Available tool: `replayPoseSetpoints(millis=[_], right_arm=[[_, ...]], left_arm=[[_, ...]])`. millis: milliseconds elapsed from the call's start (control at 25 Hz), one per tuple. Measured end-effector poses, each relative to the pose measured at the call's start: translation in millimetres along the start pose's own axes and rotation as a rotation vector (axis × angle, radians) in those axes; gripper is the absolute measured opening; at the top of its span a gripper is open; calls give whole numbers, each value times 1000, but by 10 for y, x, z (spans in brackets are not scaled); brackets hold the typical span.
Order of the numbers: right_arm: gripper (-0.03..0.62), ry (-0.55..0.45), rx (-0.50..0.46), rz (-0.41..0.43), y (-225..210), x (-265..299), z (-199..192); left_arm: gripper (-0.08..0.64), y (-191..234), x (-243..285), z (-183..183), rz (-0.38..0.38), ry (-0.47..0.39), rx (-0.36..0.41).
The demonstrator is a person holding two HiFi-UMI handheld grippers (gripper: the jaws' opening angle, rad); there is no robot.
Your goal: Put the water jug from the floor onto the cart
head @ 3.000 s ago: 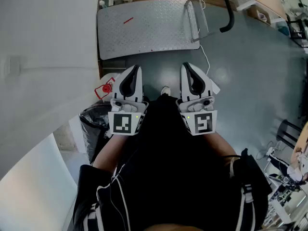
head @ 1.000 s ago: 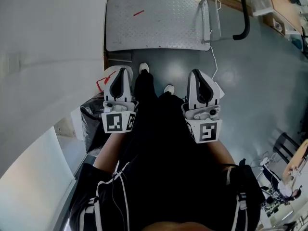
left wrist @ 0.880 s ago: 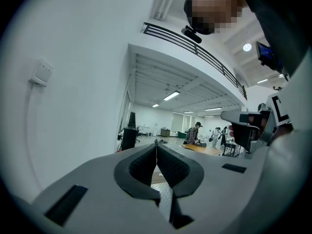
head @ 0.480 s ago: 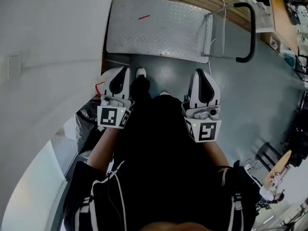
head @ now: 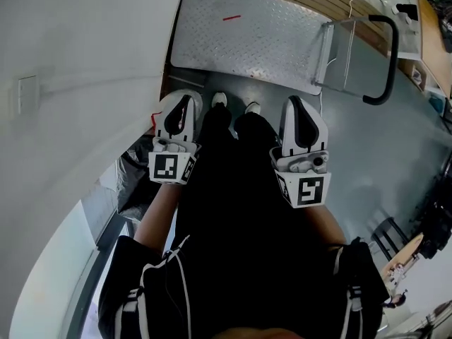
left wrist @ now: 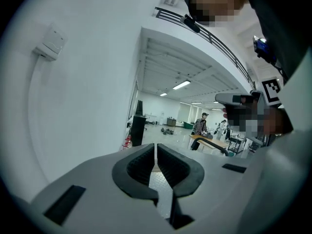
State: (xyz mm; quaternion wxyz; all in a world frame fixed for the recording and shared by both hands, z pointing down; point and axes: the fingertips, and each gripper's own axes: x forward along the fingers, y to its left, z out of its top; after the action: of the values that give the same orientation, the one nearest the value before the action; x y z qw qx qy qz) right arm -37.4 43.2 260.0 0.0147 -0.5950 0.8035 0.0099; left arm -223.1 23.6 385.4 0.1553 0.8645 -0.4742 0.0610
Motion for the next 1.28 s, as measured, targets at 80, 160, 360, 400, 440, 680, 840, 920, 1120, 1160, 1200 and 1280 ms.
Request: replayPoseSetpoints(millis=[80,160,360,400,440,680,840,920,1120,1160,1200,1280], right_arm=[[20,-3,5,20,-20,56,5],[20,-2,15,33,-36,95,-9],[20,-25,14,81,11,164,34],[20,-25,13,88,17,174,34],[20,-20,13,94,22,179,23],[20,-16,-5,125,92,226,23],[20,-19,-20,151,135,265,-8],[20,-12,-23,165,166,291,-71],[20,-2,-37,206,231,324,-343],[20,-3,-36,211,229,339,-406],[20,-1,-35,216,222,359,-475],[20,14,-36,224,211,395,-637]], left_arm=[[20,54,-19,-61,29,12,5],[20,83,-35,-129,50,15,13],[20,221,-66,-685,100,114,33],[21,270,-76,-840,116,148,27],[21,319,-90,-987,132,180,19],[71,584,-158,-1725,175,326,-22],[138,748,-200,-2403,194,465,-101],[149,816,-226,-2718,201,521,-121],[152,917,-299,-3456,199,604,-145],[152,944,-300,-3584,203,618,-150],[152,978,-294,-3705,209,633,-152],[152,1058,-276,-3933,226,660,-162]])
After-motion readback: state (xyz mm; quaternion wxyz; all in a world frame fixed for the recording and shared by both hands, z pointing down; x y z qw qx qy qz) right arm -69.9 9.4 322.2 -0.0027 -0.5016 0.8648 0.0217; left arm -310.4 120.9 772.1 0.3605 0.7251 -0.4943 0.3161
